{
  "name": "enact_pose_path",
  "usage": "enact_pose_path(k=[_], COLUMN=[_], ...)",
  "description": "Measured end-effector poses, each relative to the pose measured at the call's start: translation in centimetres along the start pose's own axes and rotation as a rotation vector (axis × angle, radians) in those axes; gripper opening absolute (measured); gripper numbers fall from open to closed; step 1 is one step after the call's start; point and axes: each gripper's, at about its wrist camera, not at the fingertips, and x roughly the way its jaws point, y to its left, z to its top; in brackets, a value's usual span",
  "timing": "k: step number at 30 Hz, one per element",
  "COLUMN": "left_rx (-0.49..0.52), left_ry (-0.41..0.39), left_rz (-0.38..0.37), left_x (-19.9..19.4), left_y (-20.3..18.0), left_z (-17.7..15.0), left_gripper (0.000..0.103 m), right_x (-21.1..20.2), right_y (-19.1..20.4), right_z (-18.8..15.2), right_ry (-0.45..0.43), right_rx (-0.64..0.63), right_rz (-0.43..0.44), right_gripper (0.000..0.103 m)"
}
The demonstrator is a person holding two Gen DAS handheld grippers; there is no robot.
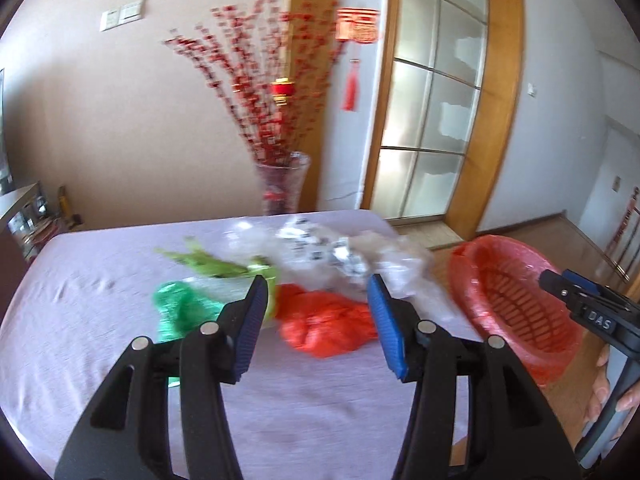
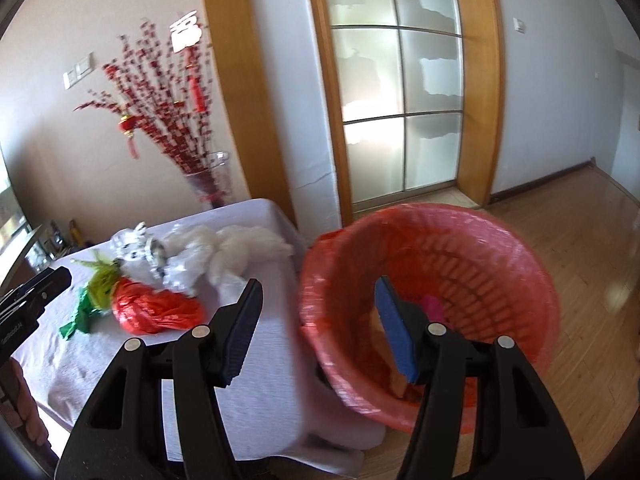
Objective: Collect trash
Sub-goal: 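Move both open tools back toward the remaining bags on the table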
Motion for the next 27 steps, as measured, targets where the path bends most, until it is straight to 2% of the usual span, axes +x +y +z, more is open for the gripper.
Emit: enact_pose_path(k=[3,8,11,15,18,22,25,27], left_rx=[-0.038,-0.076,-0.12,-0.163,-0.177,-0.192,-0.208,-0.22], left_ry=[0.008,0.048,0.076,0.076,0.069,0.074,0.085,0.091], left_rz=[0.076,0.153,0.168,0.191,0.214,0.235,0.247,0.247], left_x=[-0.3,0.2,0.6,0.4,-0.1,-0.4,-0.4,-0.2], left_y=[3.4,7.8,10.2,12.7,14.6,16.2,17.2,17.8], left_z=[-0.3,-1.1,-1.3,-1.5,-1.6,-2.0,-2.4,-2.5], left_gripper=[0.052,0.052,0.052,0.052,0.052,0.052,0.052,0.052], right_x=[0.5,2.1,3.0,4.2,5.7,8.2,9.7,10.4], right_y=[2.2,7.2,10.3,13.8,16.1,17.7,18.8,19.4], right_z=[0.0,-0.8,-1.3,-1.5,-2.0,-2.8,-3.6,-4.3], right_ry=[0.012,0.049,0.057,0.068,0.077,0.118,0.144,0.159], right_rx=[-0.012,-0.071,-0.107,-0.163,-0.224,-0.272,-0.32,-0.368], right_rz=[0.056,0.156,0.214,0.269,0.269,0.238,0.203,0.171], right_gripper=[0.059,0.059,0.059,0.063,0.068,0.07,0.077,0.078])
